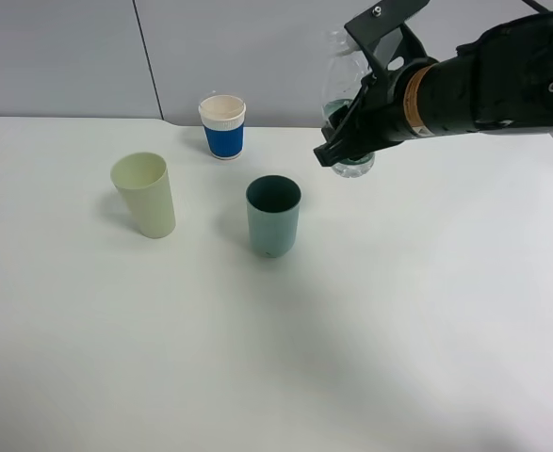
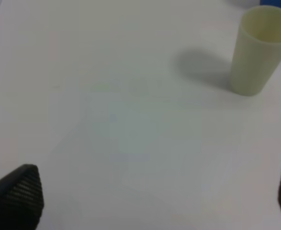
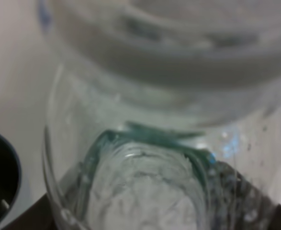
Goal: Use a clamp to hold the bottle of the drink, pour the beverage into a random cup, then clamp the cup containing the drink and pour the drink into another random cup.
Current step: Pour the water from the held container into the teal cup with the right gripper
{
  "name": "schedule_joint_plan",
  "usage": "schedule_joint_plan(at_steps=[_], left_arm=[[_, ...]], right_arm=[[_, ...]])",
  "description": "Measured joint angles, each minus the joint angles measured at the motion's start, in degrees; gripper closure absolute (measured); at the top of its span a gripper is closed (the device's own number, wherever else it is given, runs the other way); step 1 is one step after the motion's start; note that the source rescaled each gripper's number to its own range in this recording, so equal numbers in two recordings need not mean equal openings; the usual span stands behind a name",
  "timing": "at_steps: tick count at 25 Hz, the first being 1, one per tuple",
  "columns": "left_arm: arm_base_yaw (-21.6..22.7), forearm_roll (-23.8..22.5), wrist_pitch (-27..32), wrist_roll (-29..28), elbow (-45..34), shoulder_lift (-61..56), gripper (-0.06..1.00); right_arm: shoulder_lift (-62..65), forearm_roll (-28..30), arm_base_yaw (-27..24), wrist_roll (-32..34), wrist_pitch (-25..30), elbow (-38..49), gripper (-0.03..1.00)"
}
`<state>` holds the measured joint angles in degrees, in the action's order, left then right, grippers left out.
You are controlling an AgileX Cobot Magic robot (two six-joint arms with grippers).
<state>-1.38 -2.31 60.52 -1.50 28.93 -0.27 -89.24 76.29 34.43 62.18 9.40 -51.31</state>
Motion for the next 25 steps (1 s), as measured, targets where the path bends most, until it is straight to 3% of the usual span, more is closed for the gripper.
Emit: schedule_joint_plan(at_steps=[3,9,17,25], left_arm=[[0.0,0.0,0.0,0.0,0.0,0.0,-0.06],[0.0,0.0,0.0,0.0,0.0,0.0,-0.06],[0.0,0.0,0.0,0.0,0.0,0.0,-0.06],[0.0,0.0,0.0,0.0,0.0,0.0,-0.06]], right_arm=[[0.0,5.9,1.99,5.62,2.53,-0.12,0.95],[-0.13,11.13,6.1,6.79,8.65,-0.12,0.95],[-4.61,12.59,7.46,1.04,16.75,-0.3,0.95],[-10.95,12.63,7.87,-4.82,20.23,-2.61,0.95]])
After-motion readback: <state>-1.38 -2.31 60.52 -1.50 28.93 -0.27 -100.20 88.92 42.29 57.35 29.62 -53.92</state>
